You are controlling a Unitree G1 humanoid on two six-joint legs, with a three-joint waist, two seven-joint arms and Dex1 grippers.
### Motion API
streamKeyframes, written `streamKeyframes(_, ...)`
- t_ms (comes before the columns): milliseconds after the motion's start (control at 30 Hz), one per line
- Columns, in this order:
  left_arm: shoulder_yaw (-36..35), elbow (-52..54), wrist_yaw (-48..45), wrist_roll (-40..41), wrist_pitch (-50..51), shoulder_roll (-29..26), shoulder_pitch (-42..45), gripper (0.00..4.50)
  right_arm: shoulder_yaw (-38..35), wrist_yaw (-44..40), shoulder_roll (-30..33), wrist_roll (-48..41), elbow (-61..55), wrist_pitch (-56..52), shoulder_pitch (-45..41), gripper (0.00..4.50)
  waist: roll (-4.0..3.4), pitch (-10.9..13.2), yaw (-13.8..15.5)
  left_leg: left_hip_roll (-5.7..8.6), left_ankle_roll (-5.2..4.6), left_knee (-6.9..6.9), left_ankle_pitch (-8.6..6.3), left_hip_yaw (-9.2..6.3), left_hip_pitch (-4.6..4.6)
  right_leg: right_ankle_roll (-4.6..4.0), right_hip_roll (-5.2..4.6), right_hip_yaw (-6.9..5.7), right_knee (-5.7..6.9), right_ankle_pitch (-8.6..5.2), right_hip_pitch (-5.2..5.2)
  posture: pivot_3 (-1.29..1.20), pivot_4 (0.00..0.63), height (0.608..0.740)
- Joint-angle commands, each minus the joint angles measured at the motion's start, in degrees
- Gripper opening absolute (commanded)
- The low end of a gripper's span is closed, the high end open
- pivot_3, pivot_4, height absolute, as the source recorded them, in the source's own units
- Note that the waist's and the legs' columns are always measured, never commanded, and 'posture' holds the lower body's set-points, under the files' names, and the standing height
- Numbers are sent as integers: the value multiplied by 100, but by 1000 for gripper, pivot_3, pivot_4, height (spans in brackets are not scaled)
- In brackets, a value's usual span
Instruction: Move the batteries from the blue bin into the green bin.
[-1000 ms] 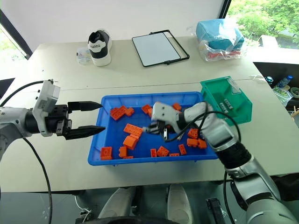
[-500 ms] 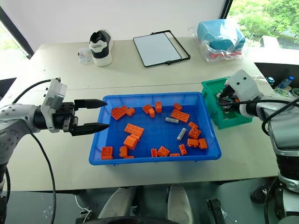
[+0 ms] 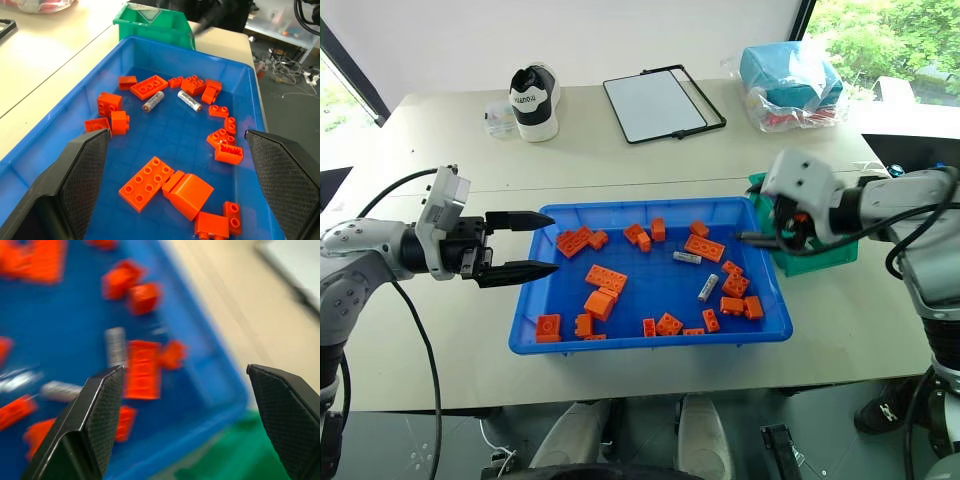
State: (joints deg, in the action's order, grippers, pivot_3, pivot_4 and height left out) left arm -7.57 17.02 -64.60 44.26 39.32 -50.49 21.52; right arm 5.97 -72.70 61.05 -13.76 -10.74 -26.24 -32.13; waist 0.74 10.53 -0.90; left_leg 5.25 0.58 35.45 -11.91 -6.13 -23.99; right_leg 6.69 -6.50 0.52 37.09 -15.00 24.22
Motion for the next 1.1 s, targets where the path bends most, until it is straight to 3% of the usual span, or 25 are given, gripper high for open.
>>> streamKeyframes(33,-121,178,26,42,-23,-34,79,4500,729,-657,-98,714,772,1407,-391,3997,0,0,-9,-1,0,1,0,1,1,0,0,0,0,0,0,0,150,731)
streamKeyframes(333,-570,610,293,250,152,-174,-353,4500,1628,-1195,-979,1604,2654,3336,-1237,3997,0,2,-4,-2,2,-1,1,-1,1,0,3,4,6,0,8,0,150,731)
streamKeyframes(633,-863,856,505,400,292,-255,-610,4500,1727,-1378,-1385,1607,2836,3728,-971,3997,1,2,9,0,3,1,1,-4,2,0,3,4,6,0,5,0,150,731)
streamKeyframes(733,-884,851,510,409,302,-265,-608,4500,1692,-1320,-1449,1566,2660,3620,-782,3201,3,0,9,-1,3,1,1,-6,4,0,4,4,7,0,3,0,150,731)
streamKeyframes(933,-765,663,416,339,248,-297,-407,4500,1209,-1114,-1255,1220,1709,2818,-276,235,3,0,15,0,3,1,0,-6,6,-1,4,4,8,0,1,0,150,731)
streamKeyframes(1100,-623,518,341,246,164,-235,-264,4500,23,-152,-1161,555,493,682,-234,235,1,2,19,0,3,1,0,-5,3,-1,2,7,9,0,6,0,150,731)
